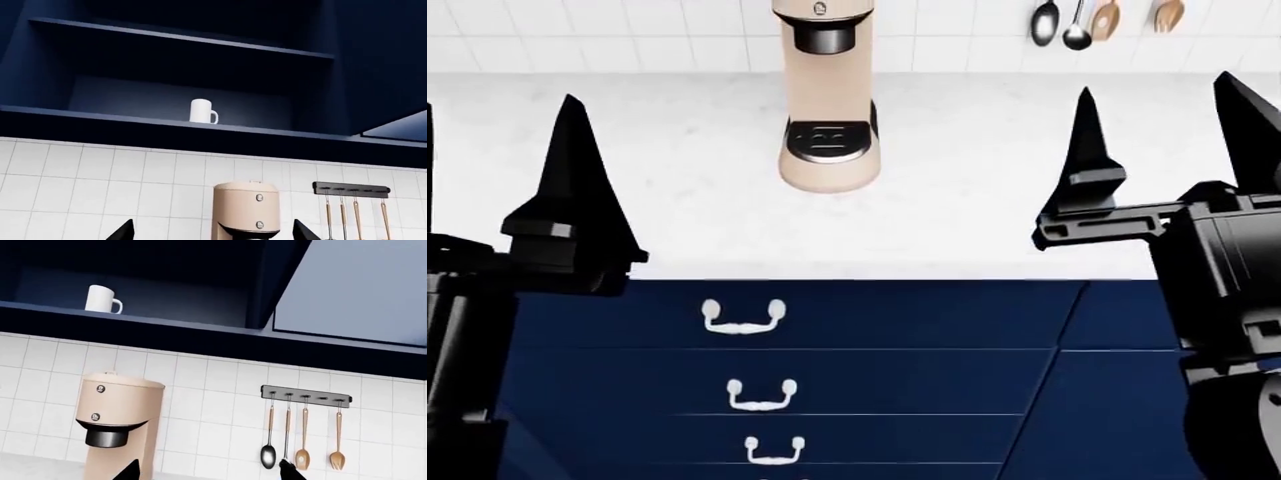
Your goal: Pick the mug from the cabinet, place it under the coffee machine dispenser, and press the start button.
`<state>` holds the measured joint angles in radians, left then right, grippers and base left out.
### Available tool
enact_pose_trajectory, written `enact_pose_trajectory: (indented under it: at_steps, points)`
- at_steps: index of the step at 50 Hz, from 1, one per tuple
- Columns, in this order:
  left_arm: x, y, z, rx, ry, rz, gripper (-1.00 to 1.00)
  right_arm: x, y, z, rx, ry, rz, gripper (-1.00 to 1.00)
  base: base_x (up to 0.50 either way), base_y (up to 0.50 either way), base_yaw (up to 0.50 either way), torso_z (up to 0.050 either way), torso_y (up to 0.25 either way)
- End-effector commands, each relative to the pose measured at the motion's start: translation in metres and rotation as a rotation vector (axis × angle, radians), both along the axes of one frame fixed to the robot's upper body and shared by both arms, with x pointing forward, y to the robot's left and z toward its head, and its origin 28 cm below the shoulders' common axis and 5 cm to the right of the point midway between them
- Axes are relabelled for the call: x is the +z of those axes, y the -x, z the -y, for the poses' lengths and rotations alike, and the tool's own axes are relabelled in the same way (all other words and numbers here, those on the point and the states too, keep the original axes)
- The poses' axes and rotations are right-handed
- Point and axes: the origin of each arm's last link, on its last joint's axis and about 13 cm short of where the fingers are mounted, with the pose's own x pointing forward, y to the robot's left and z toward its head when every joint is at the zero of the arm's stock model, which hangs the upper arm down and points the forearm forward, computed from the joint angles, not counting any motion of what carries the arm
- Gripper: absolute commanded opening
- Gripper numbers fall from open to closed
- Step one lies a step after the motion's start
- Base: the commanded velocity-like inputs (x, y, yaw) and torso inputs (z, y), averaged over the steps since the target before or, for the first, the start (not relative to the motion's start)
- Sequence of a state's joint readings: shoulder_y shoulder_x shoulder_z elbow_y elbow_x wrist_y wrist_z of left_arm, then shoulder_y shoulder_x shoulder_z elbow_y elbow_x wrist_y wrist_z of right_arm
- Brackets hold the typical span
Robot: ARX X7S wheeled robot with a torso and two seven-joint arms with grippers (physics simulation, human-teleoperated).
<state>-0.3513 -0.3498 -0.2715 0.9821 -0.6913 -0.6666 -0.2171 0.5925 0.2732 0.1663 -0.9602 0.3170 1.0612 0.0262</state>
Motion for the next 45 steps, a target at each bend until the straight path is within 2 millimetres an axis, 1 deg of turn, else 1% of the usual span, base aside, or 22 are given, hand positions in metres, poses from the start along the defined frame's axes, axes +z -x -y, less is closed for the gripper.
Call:
enact_pose_trajectory:
  at_steps: [1, 20, 23, 37, 45]
  points:
    - [0.0052, 0.0049, 0.0004, -0.001, 0.006, 0.034, 1.00, 0.0056, 0.0034, -0.0013, 0.007, 0.004, 0.021, 1.00, 0.00, 0.00, 0.00, 0.043, 0.107]
    - [0.0096, 0.0086, 0.0007, -0.007, 0.003, 0.060, 1.00, 0.0071, 0.0044, -0.0028, 0.009, -0.008, 0.027, 1.00, 0.00, 0.02, 0.00, 0.043, 0.107]
    - [0.0091, 0.0088, 0.0010, -0.015, 0.012, 0.052, 1.00, 0.0073, 0.0049, -0.0026, 0.004, -0.011, 0.026, 1.00, 0.00, 0.45, 0.00, 0.043, 0.107]
    - [0.0070, 0.0088, 0.0008, 0.007, 0.015, 0.046, 1.00, 0.0074, 0.0033, -0.0047, 0.007, -0.013, 0.031, 1.00, 0.00, 0.50, 0.00, 0.000, 0.000]
    - [0.0072, 0.0093, 0.0015, 0.006, 0.020, 0.050, 1.00, 0.0076, 0.0060, -0.0042, 0.006, -0.008, 0.037, 1.00, 0.00, 0.50, 0.00, 0.000, 0.000]
